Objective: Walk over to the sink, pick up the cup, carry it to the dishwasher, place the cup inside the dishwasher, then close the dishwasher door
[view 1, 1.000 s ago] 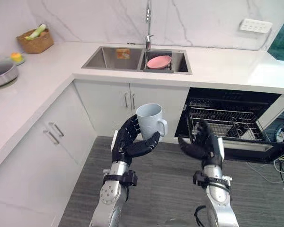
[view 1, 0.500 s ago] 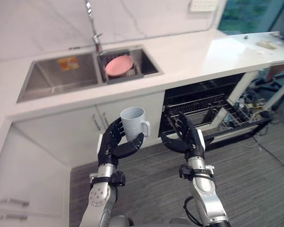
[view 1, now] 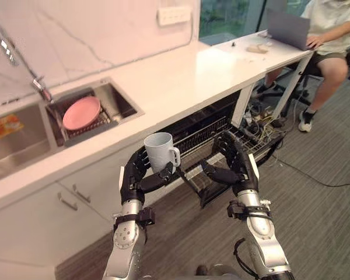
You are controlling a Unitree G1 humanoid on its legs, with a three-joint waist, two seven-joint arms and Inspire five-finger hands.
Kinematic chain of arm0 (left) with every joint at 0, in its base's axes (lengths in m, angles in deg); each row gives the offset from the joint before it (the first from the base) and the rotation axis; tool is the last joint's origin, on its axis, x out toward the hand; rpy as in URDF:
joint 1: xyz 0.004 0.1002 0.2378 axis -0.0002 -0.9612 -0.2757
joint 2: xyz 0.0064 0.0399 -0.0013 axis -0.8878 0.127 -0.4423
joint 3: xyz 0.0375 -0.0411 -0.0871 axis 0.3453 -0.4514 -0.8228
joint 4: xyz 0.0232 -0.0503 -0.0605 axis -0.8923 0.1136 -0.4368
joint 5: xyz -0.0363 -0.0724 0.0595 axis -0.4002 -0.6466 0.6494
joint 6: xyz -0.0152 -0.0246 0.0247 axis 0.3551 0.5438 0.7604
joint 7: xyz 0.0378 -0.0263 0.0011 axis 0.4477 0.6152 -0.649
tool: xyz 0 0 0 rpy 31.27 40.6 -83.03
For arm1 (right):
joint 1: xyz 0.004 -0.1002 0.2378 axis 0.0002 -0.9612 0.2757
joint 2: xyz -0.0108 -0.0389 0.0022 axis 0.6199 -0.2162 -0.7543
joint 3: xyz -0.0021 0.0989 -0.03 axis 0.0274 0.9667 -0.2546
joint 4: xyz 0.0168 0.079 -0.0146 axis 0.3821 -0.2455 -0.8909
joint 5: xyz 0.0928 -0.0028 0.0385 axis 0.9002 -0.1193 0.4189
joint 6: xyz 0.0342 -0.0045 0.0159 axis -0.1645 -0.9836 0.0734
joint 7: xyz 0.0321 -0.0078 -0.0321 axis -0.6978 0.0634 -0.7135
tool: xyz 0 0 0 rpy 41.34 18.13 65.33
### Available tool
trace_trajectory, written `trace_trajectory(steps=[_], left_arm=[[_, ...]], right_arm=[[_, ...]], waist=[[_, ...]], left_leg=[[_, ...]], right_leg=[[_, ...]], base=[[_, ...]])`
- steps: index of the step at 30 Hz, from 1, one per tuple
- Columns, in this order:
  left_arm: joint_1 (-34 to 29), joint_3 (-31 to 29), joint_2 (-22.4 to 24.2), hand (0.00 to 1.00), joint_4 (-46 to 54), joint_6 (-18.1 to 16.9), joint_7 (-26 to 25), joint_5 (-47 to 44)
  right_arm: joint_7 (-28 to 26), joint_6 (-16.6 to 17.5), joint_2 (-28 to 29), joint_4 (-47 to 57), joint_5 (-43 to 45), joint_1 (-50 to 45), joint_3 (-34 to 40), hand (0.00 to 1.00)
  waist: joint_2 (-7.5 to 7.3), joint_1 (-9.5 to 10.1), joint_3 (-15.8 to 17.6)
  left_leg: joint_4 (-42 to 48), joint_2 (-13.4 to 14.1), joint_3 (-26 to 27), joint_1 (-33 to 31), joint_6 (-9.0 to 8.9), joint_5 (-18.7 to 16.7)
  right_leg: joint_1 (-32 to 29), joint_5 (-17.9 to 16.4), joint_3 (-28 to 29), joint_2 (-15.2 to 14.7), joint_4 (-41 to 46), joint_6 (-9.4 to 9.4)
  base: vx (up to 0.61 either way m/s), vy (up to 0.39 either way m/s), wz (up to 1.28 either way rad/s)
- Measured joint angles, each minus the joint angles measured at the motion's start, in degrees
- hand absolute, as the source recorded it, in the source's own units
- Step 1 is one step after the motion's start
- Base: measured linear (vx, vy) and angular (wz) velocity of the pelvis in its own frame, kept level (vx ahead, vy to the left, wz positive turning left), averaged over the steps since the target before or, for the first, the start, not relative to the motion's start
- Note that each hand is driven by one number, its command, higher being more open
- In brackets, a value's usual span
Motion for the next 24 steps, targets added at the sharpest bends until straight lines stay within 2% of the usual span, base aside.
trace_trajectory(steps=[2,5,6,7,8,9,10,11,14,16,24], left_arm=[[1.78,-0.13,-0.03,0.30,0.08,-0.15,-0.01,0.00],[2.22,-0.57,-0.03,0.30,0.03,-0.14,-0.21,0.00],[2.32,-1.03,-0.04,0.30,0.00,-0.14,-0.36,0.01],[2.71,-1.55,-0.05,0.30,-0.22,-0.14,-0.70,0.02],[3.06,-1.86,-0.28,0.30,-0.52,-0.15,-0.99,0.04],[3.83,-2.23,-1.26,0.30,-1.97,-0.13,-1.34,0.12],[4.40,-2.26,-2.06,0.30,-2.89,-0.09,-1.42,0.67],[4.86,-2.09,-2.58,0.30,-3.45,0.07,-1.39,0.73],[5.41,-1.86,-2.74,0.30,-4.02,0.09,-1.25,1.84],[5.44,-1.55,-2.82,0.30,-4.02,0.07,-1.11,1.98],[5.68,4.45,-2.31,0.30,-4.01,0.16,1.59,2.23]], right_arm=[[-1.60,1.70,-0.03,3.36,2.47,0.05,-0.05,0.90],[-3.07,1.76,-0.40,3.03,4.78,0.24,-0.98,0.90],[-3.96,1.74,-1.35,2.76,5.97,0.23,-1.96,0.90],[-4.96,1.59,-2.51,2.53,6.53,0.09,-2.91,0.90],[-5.55,1.47,-3.18,2.14,6.58,-0.05,-3.55,0.90],[-6.41,0.92,-3.00,1.70,6.71,-0.69,-4.24,0.90],[-7.13,0.90,-2.98,1.72,6.76,-0.97,-4.81,0.90],[-7.95,0.90,-3.00,1.74,6.80,-0.85,-5.18,0.90],[-9.92,0.45,-3.17,1.68,8.36,-0.23,-6.32,0.90],[-10.43,0.39,-3.25,1.63,8.80,0.31,-7.33,0.90],[-9.29,0.20,-3.26,-3.37,8.66,6.20,-9.87,0.90]], waist=[[-0.22,0.31,0.10],[-0.66,0.63,0.36],[-0.28,0.69,0.15],[0.58,0.62,-0.31],[0.58,0.76,-0.44],[-1.20,0.54,-0.66],[-2.39,0.41,-1.12],[-2.79,0.35,-1.37],[-2.76,0.56,-1.44],[-2.76,0.65,-1.48],[-2.74,0.59,-1.83]], left_leg=[[-6.73,-3.01,-1.75,-4.59,1.59,-3.32],[-18.34,-7.34,-7.33,-5.76,0.75,-3.03],[-25.33,-8.60,-10.46,-5.52,0.43,-0.61],[-31.37,-8.63,-11.53,-4.57,0.71,6.03],[-33.25,-8.19,-11.48,-3.53,1.19,10.31],[-35.63,-9.10,-10.52,-1.03,1.58,11.12],[-37.60,-9.90,-9.96,0.20,2.03,11.83],[-39.37,-10.65,-9.58,1.16,2.40,12.52],[-43.53,-12.58,-8.78,4.05,3.43,13.87],[-45.22,-13.07,-8.75,5.19,3.69,14.46],[-49.08,-13.61,-9.01,5.52,3.99,16.65]], right_leg=[[0.15,-0.39,2.79,-0.94,-0.66,-0.35],[1.04,0.44,5.70,-1.91,-1.25,1.17],[1.08,0.44,7.07,-1.71,-1.54,2.04],[1.26,0.16,8.21,-0.81,-1.62,2.97],[1.78,-0.09,9.20,-0.22,-1.64,3.39],[2.69,-0.13,9.78,-1.12,-1.73,4.09],[2.93,-0.54,10.09,-2.05,-1.88,4.72],[3.04,-0.64,10.37,-2.77,-2.18,4.93],[4.27,-0.73,10.88,-4.53,-3.64,6.22],[4.80,-0.72,10.93,-4.89,-4.07,6.43],[4.73,0.89,10.62,-4.64,-6.91,6.98]], base=[[0.20,0.054,-0.58],[0.18,0.087,-0.56],[0.18,0.145,-0.68],[0.23,0.207,-0.74],[0.23,0.201,-0.56],[0.18,0.154,-0.35],[0.11,0.091,-0.19],[0.08,0.081,-0.08],[0.06,0.112,-0.04],[0.01,0.060,-0.01],[0.00,0.000,0.00]])
